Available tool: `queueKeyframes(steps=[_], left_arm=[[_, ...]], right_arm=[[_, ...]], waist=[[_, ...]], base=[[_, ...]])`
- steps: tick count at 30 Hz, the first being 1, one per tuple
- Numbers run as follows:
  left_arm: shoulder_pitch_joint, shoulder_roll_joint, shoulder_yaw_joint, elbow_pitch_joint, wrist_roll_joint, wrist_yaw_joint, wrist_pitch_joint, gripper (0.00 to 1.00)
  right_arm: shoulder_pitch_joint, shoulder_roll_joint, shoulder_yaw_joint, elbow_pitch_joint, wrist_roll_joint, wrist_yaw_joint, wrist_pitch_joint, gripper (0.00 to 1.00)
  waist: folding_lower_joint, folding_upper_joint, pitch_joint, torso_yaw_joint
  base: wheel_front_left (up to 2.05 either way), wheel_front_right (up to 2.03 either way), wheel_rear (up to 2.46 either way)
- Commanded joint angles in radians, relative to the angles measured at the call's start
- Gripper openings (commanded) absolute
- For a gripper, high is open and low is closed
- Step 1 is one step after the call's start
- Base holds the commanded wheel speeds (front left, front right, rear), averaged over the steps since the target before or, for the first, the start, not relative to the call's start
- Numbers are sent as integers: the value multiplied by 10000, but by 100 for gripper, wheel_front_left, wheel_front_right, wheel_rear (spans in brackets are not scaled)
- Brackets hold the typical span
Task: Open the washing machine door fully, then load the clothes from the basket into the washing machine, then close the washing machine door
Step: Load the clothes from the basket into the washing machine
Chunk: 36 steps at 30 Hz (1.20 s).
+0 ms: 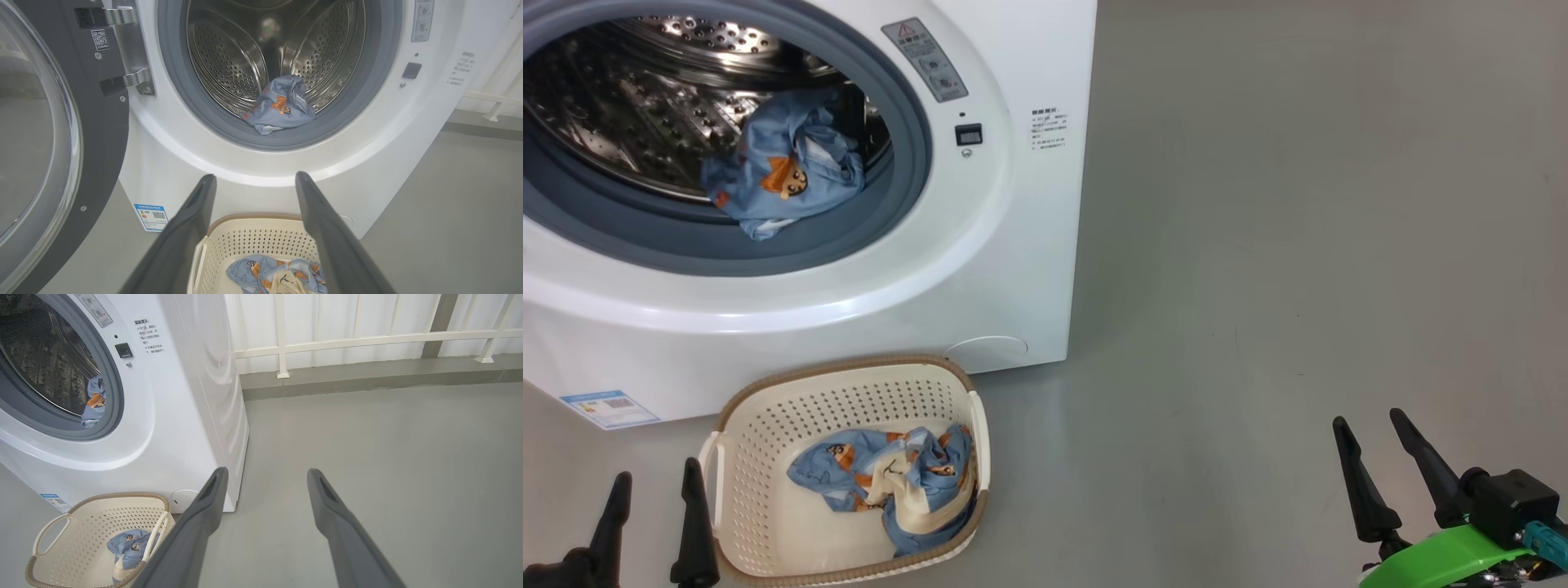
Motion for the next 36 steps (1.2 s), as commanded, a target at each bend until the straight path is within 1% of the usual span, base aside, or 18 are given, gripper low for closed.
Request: queueKeyframes(steps=[1, 9, 18, 31, 36], left_arm=[[-186, 166, 335, -298, 38, -23, -55, 100], [-344, 138, 78, 152, -201, -23, -55, 100], [-1132, 299, -719, 1362, -425, -23, -55, 100], [-3185, 1225, -3005, 4042, -1333, -23, -55, 100], [-4125, 1483, -4115, 5067, -1751, -23, -55, 100]], right_arm=[[-221, -99, 169, -270, -14, 16, -49, 100], [-479, 61, 220, -327, -42, 16, -49, 100], [-1004, 445, 208, -431, -108, 16, -49, 100], [-1936, 901, 328, -589, -175, 16, -49, 100], [-2168, 1014, 388, -689, -195, 16, -49, 100]], waist=[[0, 0, 50, -6], [0, 0, 436, -92], [0, 0, 1511, -243], [0, 0, 3024, -705], [0, 0, 3484, -816]], base=[[0, 0, 0], [0, 0, 0], [0, 0, 0], [0, 0, 0], [0, 0, 0]])
